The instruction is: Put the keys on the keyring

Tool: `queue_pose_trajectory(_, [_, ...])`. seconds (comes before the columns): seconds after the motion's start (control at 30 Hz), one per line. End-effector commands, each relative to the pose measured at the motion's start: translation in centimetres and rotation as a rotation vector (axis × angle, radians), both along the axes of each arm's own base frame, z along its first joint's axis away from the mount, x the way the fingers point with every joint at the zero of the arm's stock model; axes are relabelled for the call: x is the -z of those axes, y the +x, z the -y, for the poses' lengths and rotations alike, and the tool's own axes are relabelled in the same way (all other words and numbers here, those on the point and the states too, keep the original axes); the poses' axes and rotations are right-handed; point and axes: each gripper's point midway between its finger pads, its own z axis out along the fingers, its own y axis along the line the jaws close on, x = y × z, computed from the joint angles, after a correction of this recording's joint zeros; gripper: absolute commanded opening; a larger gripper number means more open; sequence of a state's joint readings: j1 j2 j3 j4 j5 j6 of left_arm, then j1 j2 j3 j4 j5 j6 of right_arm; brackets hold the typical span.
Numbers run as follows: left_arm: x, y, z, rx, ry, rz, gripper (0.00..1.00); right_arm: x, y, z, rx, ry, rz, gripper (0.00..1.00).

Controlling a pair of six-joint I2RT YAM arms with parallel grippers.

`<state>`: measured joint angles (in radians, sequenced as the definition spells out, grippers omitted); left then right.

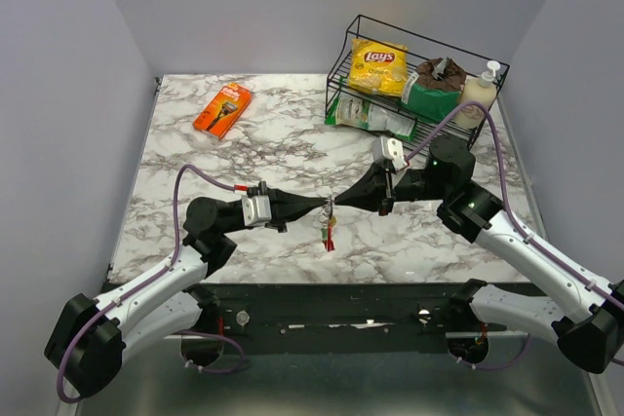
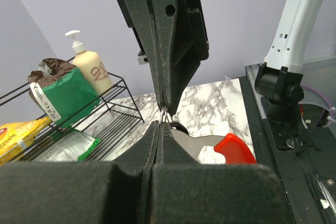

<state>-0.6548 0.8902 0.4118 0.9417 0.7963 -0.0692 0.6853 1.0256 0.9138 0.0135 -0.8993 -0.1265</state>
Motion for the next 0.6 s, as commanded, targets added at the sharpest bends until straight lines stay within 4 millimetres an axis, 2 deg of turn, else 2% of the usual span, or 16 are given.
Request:
queue_pose_trajectory(0.0, [-2.3,-0.8,-0.5,0.0,-0.062,0.085,0.0,0.5,0.2,0.0,-0.006,-0.012,0.005,0.01])
queue_pose_trajectory(0.57, [-2.9,-1.1,-0.7,0.003,-0.073,0.115,0.0,2.8,0.4,-0.2,-0.015,-0.07,-0.046,0.01])
